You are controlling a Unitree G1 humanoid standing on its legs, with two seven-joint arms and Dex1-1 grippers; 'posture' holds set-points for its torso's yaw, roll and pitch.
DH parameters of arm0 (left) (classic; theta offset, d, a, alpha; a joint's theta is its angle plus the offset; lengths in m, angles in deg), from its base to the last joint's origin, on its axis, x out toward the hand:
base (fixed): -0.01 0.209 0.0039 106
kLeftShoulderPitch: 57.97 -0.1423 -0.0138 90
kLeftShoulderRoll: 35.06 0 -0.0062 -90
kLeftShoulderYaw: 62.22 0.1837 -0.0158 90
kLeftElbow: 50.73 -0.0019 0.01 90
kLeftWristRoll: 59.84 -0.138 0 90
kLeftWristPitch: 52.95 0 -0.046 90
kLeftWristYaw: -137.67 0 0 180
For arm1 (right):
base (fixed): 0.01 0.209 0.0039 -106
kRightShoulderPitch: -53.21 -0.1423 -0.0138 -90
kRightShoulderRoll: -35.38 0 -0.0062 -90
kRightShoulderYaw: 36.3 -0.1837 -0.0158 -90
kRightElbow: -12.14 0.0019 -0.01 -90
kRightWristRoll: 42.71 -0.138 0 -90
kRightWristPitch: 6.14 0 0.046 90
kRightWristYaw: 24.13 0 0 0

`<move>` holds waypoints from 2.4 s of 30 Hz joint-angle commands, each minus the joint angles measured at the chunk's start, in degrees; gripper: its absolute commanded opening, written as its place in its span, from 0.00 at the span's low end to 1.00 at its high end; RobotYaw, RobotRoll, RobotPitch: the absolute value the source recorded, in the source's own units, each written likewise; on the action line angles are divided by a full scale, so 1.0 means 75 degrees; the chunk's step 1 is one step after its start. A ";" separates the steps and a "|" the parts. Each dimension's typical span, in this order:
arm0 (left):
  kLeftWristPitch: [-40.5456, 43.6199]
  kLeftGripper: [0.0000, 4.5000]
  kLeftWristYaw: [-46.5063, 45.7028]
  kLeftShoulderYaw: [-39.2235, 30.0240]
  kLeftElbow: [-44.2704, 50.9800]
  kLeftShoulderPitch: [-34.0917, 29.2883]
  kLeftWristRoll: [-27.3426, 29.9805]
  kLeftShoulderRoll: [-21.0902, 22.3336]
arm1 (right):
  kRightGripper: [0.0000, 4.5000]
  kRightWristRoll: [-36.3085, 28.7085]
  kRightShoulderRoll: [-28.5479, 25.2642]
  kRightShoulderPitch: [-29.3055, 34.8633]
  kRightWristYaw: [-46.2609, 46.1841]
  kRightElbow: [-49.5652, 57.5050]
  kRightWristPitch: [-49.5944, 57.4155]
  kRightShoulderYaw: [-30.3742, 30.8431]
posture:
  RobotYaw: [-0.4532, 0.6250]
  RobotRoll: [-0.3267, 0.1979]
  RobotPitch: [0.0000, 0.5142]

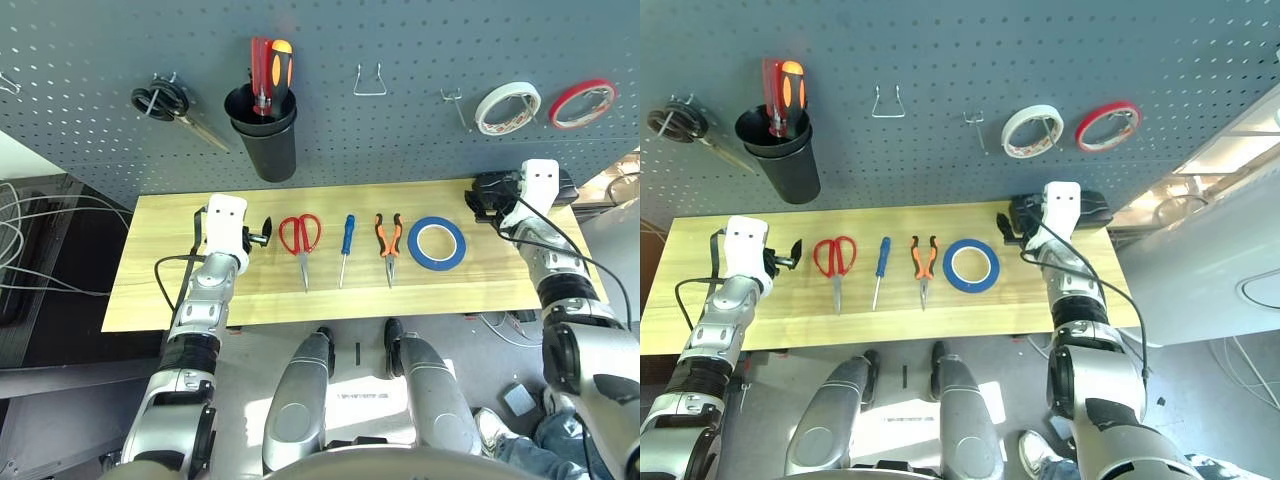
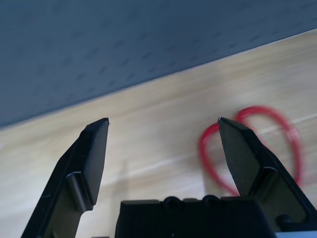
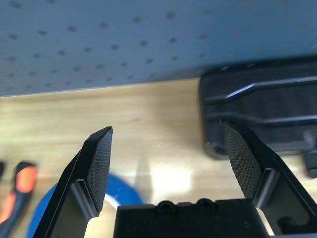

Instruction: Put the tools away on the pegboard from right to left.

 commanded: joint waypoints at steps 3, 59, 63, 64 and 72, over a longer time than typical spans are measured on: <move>0.0003 1.00 0.1302 0.0701 0.0450 -0.0096 -0.0003 0.0118 | 1.00 0.0036 -0.0005 0.0681 0.0506 0.0644 0.1822 0.0533 | 0.49 0.62 0.59; -0.1868 1.00 0.4271 0.2105 0.2989 0.0110 0.0726 0.0238 | 0.16 0.0649 -0.1455 0.2890 0.1407 0.8993 -0.1810 0.1113 | 0.46 0.62 0.55; -0.1831 1.00 0.4221 0.2105 0.2868 0.0272 0.0754 0.0145 | 0.16 0.0693 -0.1477 0.2680 0.1187 0.9112 -0.1894 0.0859 | 0.45 0.62 0.55; -0.1821 1.00 0.4214 0.2101 0.2844 0.0313 0.0766 0.0131 | 0.16 0.0707 -0.1495 0.2643 0.1124 0.9143 -0.1918 0.0776 | 0.45 0.62 0.56; -0.1408 1.00 0.4137 0.2016 0.2792 0.0798 0.1082 -0.0140 | 0.16 0.1117 -0.1785 0.2605 0.0638 0.8813 -0.2234 0.0288 | 0.44 0.62 0.57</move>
